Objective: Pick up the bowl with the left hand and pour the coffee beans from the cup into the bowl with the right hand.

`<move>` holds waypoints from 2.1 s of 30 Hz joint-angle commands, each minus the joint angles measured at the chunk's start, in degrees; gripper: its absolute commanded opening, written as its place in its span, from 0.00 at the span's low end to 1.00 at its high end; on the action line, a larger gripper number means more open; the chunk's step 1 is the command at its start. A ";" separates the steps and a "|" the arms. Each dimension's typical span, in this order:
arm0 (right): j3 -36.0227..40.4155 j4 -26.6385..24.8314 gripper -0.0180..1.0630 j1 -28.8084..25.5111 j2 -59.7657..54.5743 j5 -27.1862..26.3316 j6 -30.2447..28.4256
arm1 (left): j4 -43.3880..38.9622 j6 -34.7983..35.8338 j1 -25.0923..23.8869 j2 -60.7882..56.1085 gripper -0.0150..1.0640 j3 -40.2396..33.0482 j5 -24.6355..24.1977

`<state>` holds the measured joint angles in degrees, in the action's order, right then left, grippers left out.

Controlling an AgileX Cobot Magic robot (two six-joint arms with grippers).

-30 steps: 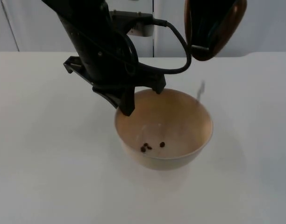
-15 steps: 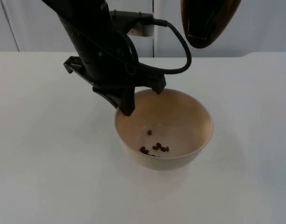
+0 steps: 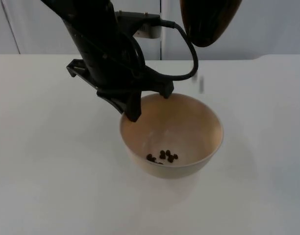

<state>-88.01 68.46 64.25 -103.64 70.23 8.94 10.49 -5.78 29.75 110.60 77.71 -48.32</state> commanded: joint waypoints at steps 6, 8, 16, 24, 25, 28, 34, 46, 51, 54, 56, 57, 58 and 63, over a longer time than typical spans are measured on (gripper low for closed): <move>0.25 1.31 0.02 0.42 0.58 -0.26 -0.67 | 0.59 0.06 0.23 -0.20 0.01 0.18 0.10; 0.25 1.31 0.02 0.42 0.58 -0.26 -0.67 | 0.59 0.06 0.23 -0.20 0.01 0.18 0.00; 0.25 -2.13 0.02 -0.09 1.20 -0.26 -0.51 | 0.59 0.06 0.23 -0.20 0.01 0.18 -0.25; 0.25 -2.93 0.02 -1.18 3.64 -0.26 0.09 | 0.59 0.06 0.23 -0.20 0.01 0.18 -0.38; 0.25 -3.08 0.02 -1.18 3.65 -0.26 0.76 | 0.59 0.06 0.23 -0.20 0.01 0.18 -0.38; 0.25 -4.04 0.02 -1.31 3.91 -0.26 1.04 | 0.59 0.06 0.23 -0.20 0.01 0.18 -0.38; 0.25 -8.17 0.02 -4.01 4.51 -0.26 2.75 | 0.59 0.06 0.23 -0.20 0.01 0.18 -0.61; 0.25 -33.23 0.02 -16.40 4.65 -3.32 0.96 | 0.59 0.06 0.23 -0.20 0.01 0.18 -0.61; 0.25 -45.17 0.02 -22.06 4.65 -7.01 -2.88 | 0.59 0.06 0.23 -0.20 0.01 0.18 -0.61; 0.25 -52.01 0.02 -25.41 4.65 -8.53 -5.42 | 0.59 0.06 0.23 -0.20 0.01 0.18 -0.61; 0.25 -53.92 0.02 -26.41 4.65 -8.76 -5.93 | 0.59 0.06 0.23 -0.20 0.01 0.18 -0.61; 0.25 -55.37 0.02 -27.48 4.65 -8.89 -6.73 | 0.59 0.06 0.23 -0.20 0.01 0.18 -0.48; 0.25 -57.11 0.02 -28.55 4.65 -8.89 -7.47 | 0.59 0.06 0.23 -0.20 0.01 0.18 -0.48; 0.25 -63.05 0.02 -31.85 4.65 -9.20 -10.05 | 0.59 0.06 0.23 -0.20 0.01 0.18 -0.23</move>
<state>-88.01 6.90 32.76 -99.60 61.71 0.00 10.49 -5.78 29.75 110.60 77.71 -48.64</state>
